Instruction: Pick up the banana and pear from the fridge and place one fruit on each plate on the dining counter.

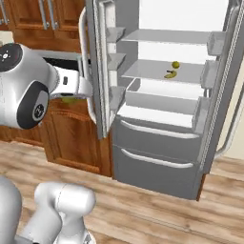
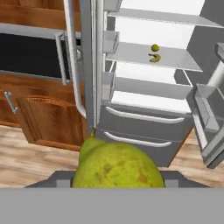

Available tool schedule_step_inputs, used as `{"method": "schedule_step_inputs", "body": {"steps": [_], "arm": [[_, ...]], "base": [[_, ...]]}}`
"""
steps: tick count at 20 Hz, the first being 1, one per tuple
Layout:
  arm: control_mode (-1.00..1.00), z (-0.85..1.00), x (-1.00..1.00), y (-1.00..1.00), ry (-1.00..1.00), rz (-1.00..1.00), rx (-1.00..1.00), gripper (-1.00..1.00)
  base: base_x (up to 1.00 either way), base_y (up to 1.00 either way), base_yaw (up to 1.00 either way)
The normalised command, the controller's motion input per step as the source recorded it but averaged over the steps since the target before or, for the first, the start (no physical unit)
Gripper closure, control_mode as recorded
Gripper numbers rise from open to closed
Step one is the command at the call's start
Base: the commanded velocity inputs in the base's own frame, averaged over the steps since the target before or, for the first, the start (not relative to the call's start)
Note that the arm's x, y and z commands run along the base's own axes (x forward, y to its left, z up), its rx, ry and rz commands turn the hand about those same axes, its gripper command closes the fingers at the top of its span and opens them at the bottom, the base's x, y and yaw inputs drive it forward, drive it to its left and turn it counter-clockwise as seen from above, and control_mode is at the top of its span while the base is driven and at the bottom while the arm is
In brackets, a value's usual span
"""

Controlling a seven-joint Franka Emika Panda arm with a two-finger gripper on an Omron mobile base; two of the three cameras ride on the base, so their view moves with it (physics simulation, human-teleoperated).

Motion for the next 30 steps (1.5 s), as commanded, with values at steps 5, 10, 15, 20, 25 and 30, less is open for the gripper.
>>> {"method": "schedule_step_inputs", "body": {"steps": [5, 10, 15, 20, 25, 30], "arm": [[1.00, 0.00, 0.00, 0.00, 0.00, 0.00, 0.00, 1.00], [1.00, 0.00, 0.00, 0.00, 0.00, 0.00, 0.00, 1.00], [1.00, 0.00, 0.00, 0.00, 0.00, 0.00, 0.00, 1.00], [1.00, 0.00, 0.00, 0.00, 0.00, 0.00, 0.00, 1.00], [1.00, 0.00, 0.00, 0.00, 0.00, 0.00, 0.00, 1.00], [1.00, 0.00, 0.00, 0.00, 0.00, 0.00, 0.00, 1.00]], "base": [[-0.01, 0.02, 1.00], [0.00, 0.00, 1.00], [0.00, 0.00, 1.00], [0.00, 0.00, 1.00], [0.00, 0.00, 1.00], [0.00, 0.00, 1.00]]}}
